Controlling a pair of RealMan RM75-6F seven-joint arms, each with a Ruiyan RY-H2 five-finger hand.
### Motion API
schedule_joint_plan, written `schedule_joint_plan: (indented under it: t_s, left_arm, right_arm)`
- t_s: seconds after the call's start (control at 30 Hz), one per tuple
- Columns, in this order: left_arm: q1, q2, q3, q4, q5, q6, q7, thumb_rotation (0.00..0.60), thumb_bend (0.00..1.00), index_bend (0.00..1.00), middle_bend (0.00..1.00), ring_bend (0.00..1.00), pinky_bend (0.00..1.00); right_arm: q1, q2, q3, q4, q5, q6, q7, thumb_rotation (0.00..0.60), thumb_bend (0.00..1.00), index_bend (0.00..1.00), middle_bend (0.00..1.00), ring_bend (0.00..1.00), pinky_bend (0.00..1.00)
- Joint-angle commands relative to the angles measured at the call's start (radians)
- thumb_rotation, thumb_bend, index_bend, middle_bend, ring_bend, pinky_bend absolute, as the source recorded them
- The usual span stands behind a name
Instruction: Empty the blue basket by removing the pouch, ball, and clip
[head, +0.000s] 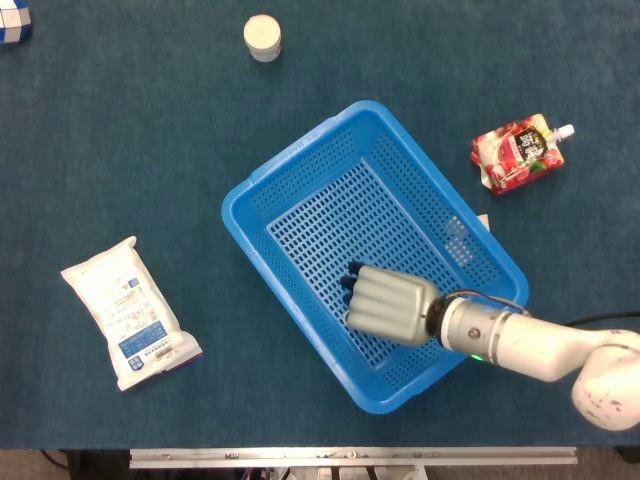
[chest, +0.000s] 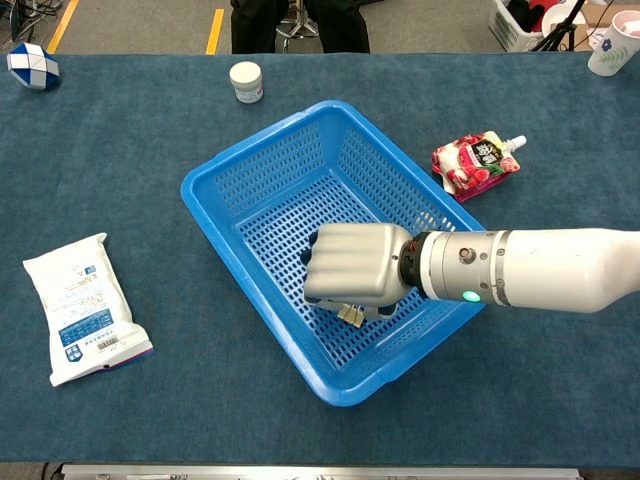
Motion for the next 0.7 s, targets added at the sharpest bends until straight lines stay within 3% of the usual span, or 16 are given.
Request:
schedule_joint_plan:
  t_s: [0.03, 0.7]
  left_arm:
    - [-0.002, -0.001, -0.001, 0.001, 0.003, -0.003, -0.001, 0.600, 0.00, 0.06, 0.00, 0.00, 0.00]
    - [-0.005, -0.002, -0.005, 0.017, -0.009, -0.013, -0.025, 0.600, 0.00, 0.06, 0.00, 0.00, 0.00]
  right_arm:
    - [-0.009, -0.012, -0.011, 0.014, -0.010, 0.015, -0.018, 0.600, 0.23, 0.49, 0.45, 0.25, 0.28]
    - [-0.035, -0.144, -0.005, 0.111, 0.079, 0.100, -0.154, 0.600, 0.23, 0.49, 0.45, 0.25, 0.28]
